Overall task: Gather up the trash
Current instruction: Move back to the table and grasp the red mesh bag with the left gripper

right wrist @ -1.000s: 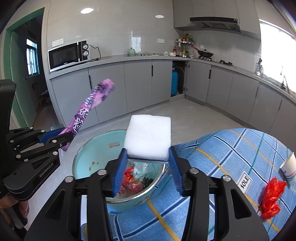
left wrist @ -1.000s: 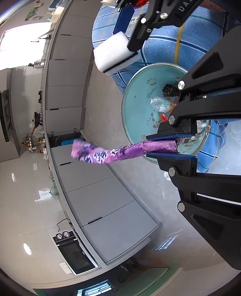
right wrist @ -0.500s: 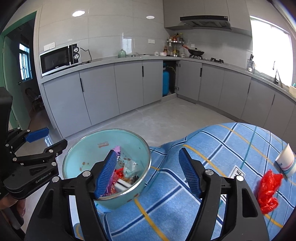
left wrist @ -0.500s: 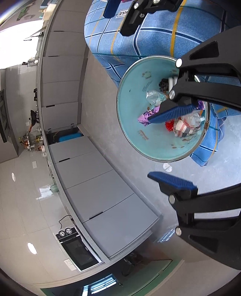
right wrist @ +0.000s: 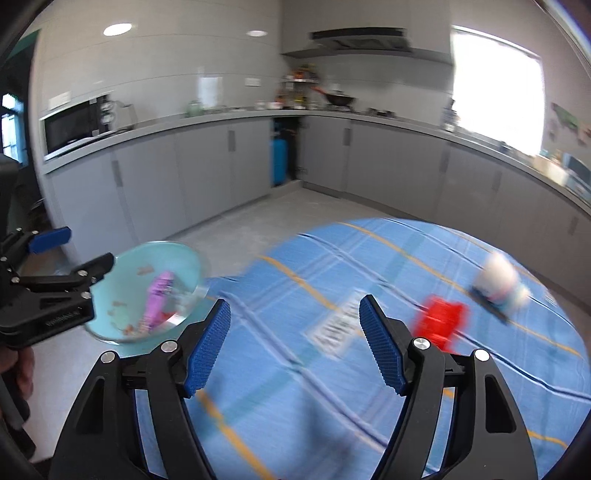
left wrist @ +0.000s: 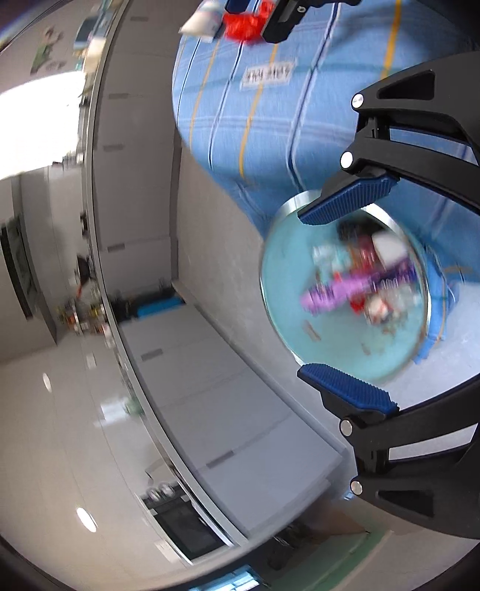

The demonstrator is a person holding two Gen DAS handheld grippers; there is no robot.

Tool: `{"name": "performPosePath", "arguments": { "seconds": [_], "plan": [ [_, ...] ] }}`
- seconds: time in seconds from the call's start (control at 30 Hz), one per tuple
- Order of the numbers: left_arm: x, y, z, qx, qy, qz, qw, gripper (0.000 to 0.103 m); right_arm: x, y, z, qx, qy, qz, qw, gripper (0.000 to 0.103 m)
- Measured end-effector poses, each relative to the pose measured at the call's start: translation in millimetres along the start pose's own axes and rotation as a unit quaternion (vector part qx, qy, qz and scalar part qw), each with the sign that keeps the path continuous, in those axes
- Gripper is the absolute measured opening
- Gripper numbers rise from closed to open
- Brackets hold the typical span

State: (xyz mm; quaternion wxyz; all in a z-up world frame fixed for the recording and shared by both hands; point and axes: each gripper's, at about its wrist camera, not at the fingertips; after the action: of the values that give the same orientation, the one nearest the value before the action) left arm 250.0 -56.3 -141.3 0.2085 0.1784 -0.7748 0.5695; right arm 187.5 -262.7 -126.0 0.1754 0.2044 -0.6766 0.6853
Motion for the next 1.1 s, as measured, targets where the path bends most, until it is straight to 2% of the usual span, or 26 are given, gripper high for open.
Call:
{"name": "performPosePath", "arguments": {
  "seconds": [0.1, 0.2, 0.4, 0.53, 0.73, 0.8, 0.83, 0.87, 0.9, 0.97, 1.1],
  "plan": [
    [5, -12, 40, -0.025, 0.03, 0.011, 0.9992, 0.078, 16, 11, 42, -0.022, 0.049, -0.001, 0.999, 0.072],
    [14, -27, 85, -0.05, 0.062, 0.028, 0.9964, 0.087, 28, 24, 86, -0.049, 0.09, -0.004, 0.995, 0.073],
    [23, -47, 175, -0.099, 0.126, 0.045, 0.9861, 0.088, 53, 49, 153, -0.1, 0.146, -0.006, 0.984, 0.078],
    [17, -52, 226, -0.116, 0.155, 0.031, 0.9807, 0.088, 63, 65, 185, -0.126, 0.165, -0.006, 0.978, 0.079],
    [-11, -48, 285, -0.139, 0.172, -0.005, 0.9752, 0.088, 66, 78, 215, -0.146, 0.179, -0.014, 0.973, 0.08],
    [-23, -46, 300, -0.149, 0.181, -0.028, 0.9717, 0.071, 67, 80, 222, -0.15, 0.182, -0.016, 0.972, 0.08],
    [-28, -44, 304, -0.151, 0.19, -0.042, 0.9692, 0.048, 66, 79, 223, -0.15, 0.183, -0.017, 0.971, 0.08],
    [-35, -43, 306, -0.148, 0.205, -0.059, 0.9657, 0.032, 66, 78, 225, -0.15, 0.183, -0.018, 0.971, 0.081],
    [-37, -43, 304, -0.146, 0.211, -0.062, 0.9645, 0.03, 65, 76, 227, -0.149, 0.183, -0.019, 0.972, 0.081],
    [-36, -45, 301, -0.151, 0.21, -0.051, 0.9648, 0.02, 61, 70, 230, -0.142, 0.183, -0.022, 0.973, 0.081],
    [-41, -61, 284, -0.148, 0.195, -0.029, 0.9692, 0.018, 43, 49, 229, -0.116, 0.169, -0.031, 0.978, 0.083]
  ]
}}
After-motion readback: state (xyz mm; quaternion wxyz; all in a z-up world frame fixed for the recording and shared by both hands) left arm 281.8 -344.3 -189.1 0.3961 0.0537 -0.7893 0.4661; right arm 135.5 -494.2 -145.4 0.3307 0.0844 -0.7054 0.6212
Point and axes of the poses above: each gripper's, at about its wrist camera, not at the fingertips, and x roughly against the way its jaws point, z to its right, y to its underside, and after that the axes turned 2 degrees about z, right-handed
